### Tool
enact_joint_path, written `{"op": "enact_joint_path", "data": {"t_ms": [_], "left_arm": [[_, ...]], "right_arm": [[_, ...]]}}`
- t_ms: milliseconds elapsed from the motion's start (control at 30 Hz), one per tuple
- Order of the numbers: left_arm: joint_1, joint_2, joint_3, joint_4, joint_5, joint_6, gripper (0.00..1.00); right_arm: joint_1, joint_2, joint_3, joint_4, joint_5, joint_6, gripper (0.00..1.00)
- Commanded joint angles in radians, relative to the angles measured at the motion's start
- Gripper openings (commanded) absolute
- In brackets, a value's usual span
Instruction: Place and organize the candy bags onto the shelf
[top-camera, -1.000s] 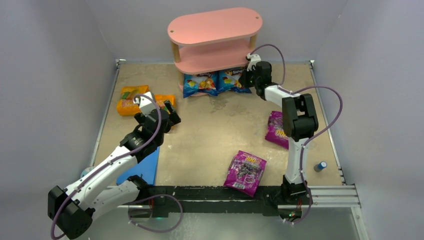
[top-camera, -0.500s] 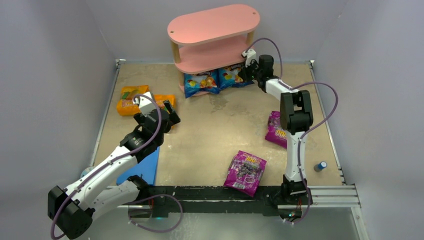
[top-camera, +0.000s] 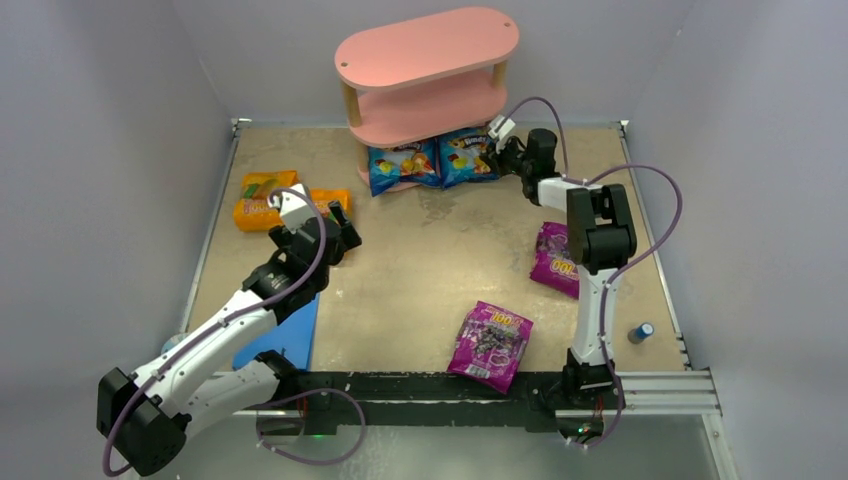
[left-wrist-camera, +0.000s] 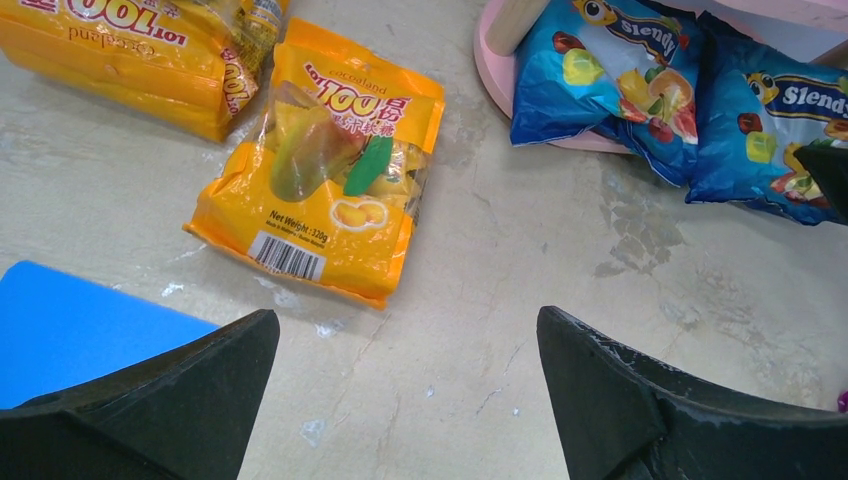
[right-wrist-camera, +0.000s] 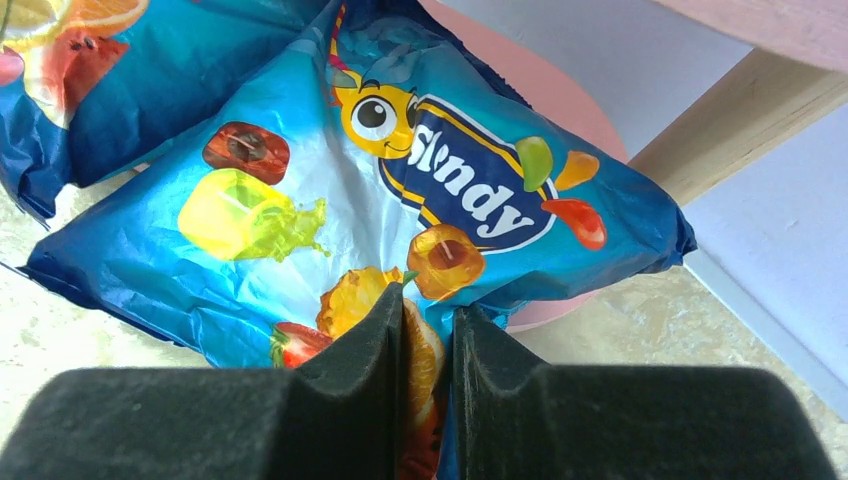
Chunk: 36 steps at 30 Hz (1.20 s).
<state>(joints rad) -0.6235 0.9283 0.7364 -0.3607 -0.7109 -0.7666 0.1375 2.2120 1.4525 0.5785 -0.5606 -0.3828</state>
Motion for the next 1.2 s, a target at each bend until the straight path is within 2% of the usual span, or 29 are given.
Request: {"op": "enact_joint_path", "data": {"t_ms": [0, 133, 367, 567, 633, 733, 933, 1167], "left_arm": [[0.005, 0.011, 0.012, 0.01, -0.005, -0.009, 0.98], [0.005, 0.019, 0.015, 0.008, -0.005, -0.012, 0.99], [0.005, 0.039, 0.03, 0.001, -0.007, -0.021, 0.99], [0.005, 0.056, 0.037, 0.0, -0.002, -0.028, 0.98], [0.004, 0.059, 0.042, -0.004, -0.002, -0.029, 0.98], [0.003, 0.058, 0.05, -0.012, -0.004, -0.027, 0.98], [0.005, 0.046, 0.051, -0.022, -0.006, -0.035, 0.98], [0.005, 0.029, 0.045, -0.024, 0.008, -0.04, 0.98]], "right_arm": [[0.001, -0.047, -0.016, 0.253, -0.09, -0.069, 0.14], [0.001, -0.014, 0.0, 0.343, -0.111, -0.086, 0.13], [0.001, 0.006, -0.002, 0.503, -0.166, -0.121, 0.17], [0.001, 0.08, 0.048, 0.584, -0.153, -0.042, 0.17], [0.0, 0.109, 0.059, 0.603, -0.123, 0.002, 0.24], [0.001, 0.145, 0.094, 0.581, -0.083, 0.019, 0.42], [0.0, 0.145, 0.087, 0.566, 0.02, 0.001, 0.56], [-0.005, 0.006, -0.059, 0.653, 0.193, 0.059, 0.73]]}}
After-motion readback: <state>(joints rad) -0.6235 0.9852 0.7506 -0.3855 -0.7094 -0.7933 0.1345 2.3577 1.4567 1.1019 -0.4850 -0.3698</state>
